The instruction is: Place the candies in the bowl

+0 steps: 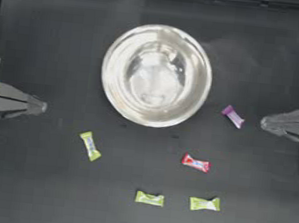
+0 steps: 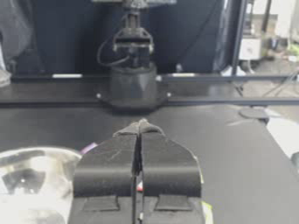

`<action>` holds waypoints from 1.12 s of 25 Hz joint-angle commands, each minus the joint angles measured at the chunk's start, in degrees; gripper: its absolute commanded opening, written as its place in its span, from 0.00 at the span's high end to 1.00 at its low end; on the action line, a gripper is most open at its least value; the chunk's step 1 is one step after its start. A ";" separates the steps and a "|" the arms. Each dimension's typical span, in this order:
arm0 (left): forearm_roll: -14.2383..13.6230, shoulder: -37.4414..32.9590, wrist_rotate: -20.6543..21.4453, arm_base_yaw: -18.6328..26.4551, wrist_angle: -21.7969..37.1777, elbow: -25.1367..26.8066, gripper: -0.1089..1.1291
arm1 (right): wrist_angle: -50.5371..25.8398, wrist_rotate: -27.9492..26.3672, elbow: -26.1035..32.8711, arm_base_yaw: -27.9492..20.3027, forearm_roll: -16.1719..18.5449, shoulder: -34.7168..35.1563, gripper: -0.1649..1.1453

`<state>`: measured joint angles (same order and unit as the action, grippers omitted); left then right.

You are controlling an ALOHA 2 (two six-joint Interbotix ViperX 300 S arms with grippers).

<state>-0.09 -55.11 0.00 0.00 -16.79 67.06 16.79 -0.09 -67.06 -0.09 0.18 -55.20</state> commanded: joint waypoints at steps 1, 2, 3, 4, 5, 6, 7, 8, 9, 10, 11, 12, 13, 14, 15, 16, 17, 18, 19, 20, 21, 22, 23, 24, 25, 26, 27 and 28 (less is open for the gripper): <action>-0.88 -1.05 1.32 0.00 -0.26 0.09 0.94 | 0.88 -0.18 0.26 0.35 -0.26 -0.18 0.92; -0.88 -1.05 1.76 0.00 0.00 0.00 0.91 | 1.14 -0.09 0.26 0.35 -0.26 -0.18 0.89; -0.88 -0.97 2.20 0.00 0.70 -0.18 0.87 | 1.23 0.00 0.26 0.35 -0.18 -0.18 0.84; -0.88 -0.79 2.29 0.00 1.49 -0.35 0.85 | 1.23 0.00 0.18 0.35 0.00 -0.18 0.82; -0.97 -0.70 2.29 0.00 2.29 -0.53 0.85 | 1.05 0.09 0.26 0.35 0.09 -0.18 0.80; -1.05 -0.62 2.37 0.00 3.16 -0.79 0.85 | 0.97 0.09 0.09 0.35 0.18 -0.18 0.80; -1.05 -0.70 2.46 0.00 3.96 -0.97 0.85 | 0.97 0.35 0.09 0.35 0.26 -0.18 0.80; -1.05 -0.62 2.64 0.00 4.66 -1.05 0.85 | 1.05 0.44 -0.09 0.35 0.62 -0.18 0.80; -1.05 -0.62 2.81 0.09 5.36 -1.23 0.84 | 1.05 0.44 -0.09 0.35 0.97 -0.18 0.79; -1.05 -0.62 2.99 0.00 6.06 -1.41 0.82 | 1.05 0.53 -0.09 0.35 1.67 -0.18 0.76; -1.05 -0.62 3.08 0.00 6.68 -1.58 0.78 | 0.97 0.53 -0.09 0.35 2.29 -0.18 0.72; -1.05 -0.62 3.08 0.00 7.38 -1.76 0.71 | 1.05 0.53 -0.09 0.35 3.16 -0.18 0.67; -1.05 -0.62 3.08 -0.09 8.09 -2.02 0.63 | 1.14 0.53 -0.09 0.35 4.04 -0.18 0.60; -1.05 -0.62 3.08 -0.18 8.70 -2.29 0.51 | 1.14 0.35 -0.09 0.35 4.83 -0.18 0.52; -1.05 -0.62 3.08 -0.35 8.79 -2.29 0.39 | 1.14 0.26 -0.09 0.35 5.63 -0.18 0.43; -0.97 -0.62 2.99 -0.44 9.05 -2.55 0.27 | 1.23 0.18 -0.09 0.35 6.24 -0.18 0.34; -0.97 -0.53 2.99 -0.53 9.23 -2.64 0.15 | 1.23 0.09 -0.09 0.35 6.77 -0.18 0.26; -0.97 -0.44 2.99 -0.44 9.32 -2.64 0.07 | 1.32 0.00 -0.09 0.35 7.12 -0.18 0.18; -0.97 -0.35 3.08 -0.44 9.58 -2.72 0.02 | 1.49 0.00 -0.09 0.35 7.12 -0.18 0.12; -0.97 -0.35 3.08 -0.53 10.28 -2.72 0.05 | 1.85 0.00 -0.09 0.35 6.94 -0.18 0.07; -0.88 -0.44 2.99 -0.53 11.07 -2.90 0.08 | 2.20 0.00 -0.09 0.35 6.94 -0.18 0.08; -0.88 -0.44 2.99 -0.44 12.13 -3.16 0.11 | 2.37 0.09 -0.09 0.35 6.86 -0.18 0.09; -0.88 -0.35 2.90 -0.44 13.36 -3.34 0.12 | 2.46 0.09 -0.09 0.35 6.86 -0.18 0.10; -0.79 -0.44 2.90 -0.44 14.77 -3.78 0.10 | 2.46 0.09 -0.09 0.35 6.77 -0.18 0.11; -0.79 -0.44 2.90 -0.44 15.64 -4.13 0.09 | 2.20 0.00 -0.09 0.35 6.68 -0.18 0.11; -0.79 -0.44 2.90 -0.44 16.08 -4.48 0.09 | 1.76 -0.09 0.00 0.18 6.06 -0.18 0.11; -0.79 -0.44 2.90 -0.44 16.35 -4.66 0.08 | 0.97 -0.18 0.00 -0.44 4.83 -0.18 0.11; -0.79 -0.44 2.90 -0.44 16.44 -4.66 0.08 | -0.53 -0.18 0.18 -1.58 3.08 -0.18 0.11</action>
<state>-0.97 -56.16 2.99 -0.44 -0.35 63.98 17.23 -0.18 -67.85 -0.70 5.01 -55.55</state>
